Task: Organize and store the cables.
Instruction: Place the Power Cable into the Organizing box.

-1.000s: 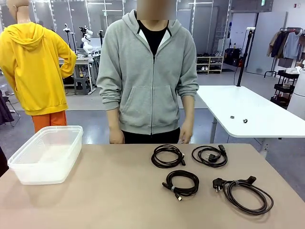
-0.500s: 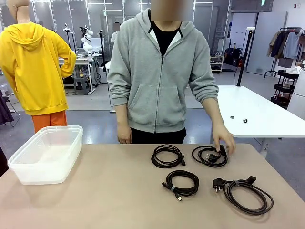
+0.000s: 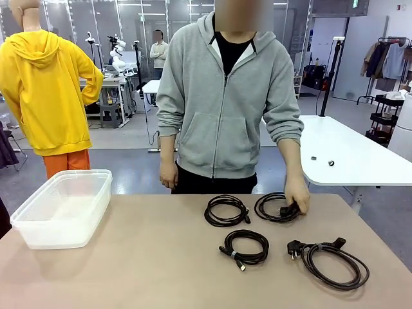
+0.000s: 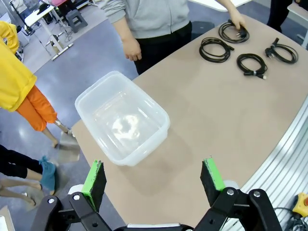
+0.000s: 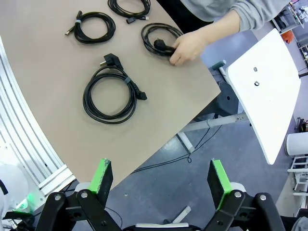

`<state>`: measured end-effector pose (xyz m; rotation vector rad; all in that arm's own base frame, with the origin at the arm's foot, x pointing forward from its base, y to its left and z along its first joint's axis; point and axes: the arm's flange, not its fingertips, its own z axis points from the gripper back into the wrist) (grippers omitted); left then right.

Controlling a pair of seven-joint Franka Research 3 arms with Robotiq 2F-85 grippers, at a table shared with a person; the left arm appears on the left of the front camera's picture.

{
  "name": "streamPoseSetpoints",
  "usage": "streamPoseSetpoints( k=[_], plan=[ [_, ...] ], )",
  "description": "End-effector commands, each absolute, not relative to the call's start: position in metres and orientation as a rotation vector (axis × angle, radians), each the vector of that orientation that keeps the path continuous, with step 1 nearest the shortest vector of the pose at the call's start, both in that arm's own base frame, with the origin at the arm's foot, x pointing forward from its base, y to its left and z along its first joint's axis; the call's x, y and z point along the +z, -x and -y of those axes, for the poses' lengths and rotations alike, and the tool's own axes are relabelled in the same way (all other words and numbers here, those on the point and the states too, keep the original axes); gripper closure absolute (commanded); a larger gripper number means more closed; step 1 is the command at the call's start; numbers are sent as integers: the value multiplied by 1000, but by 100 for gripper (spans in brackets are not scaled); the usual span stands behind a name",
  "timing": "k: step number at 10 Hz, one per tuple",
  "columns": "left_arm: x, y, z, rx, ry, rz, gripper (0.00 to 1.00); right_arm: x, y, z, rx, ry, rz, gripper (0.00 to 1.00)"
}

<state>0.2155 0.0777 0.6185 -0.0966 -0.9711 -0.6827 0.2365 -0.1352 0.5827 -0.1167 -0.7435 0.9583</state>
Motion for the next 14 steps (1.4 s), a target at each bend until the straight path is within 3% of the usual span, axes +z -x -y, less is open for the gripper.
streamPoseSetpoints(
  k=[1,14],
  plan=[
    [619,-214,-79,-680,89,973,0,582,-238,134,962,118,736,0],
    [619,-214,-79,-680,89,973,0,582,-238,134,962,118,736,0]
  ],
)
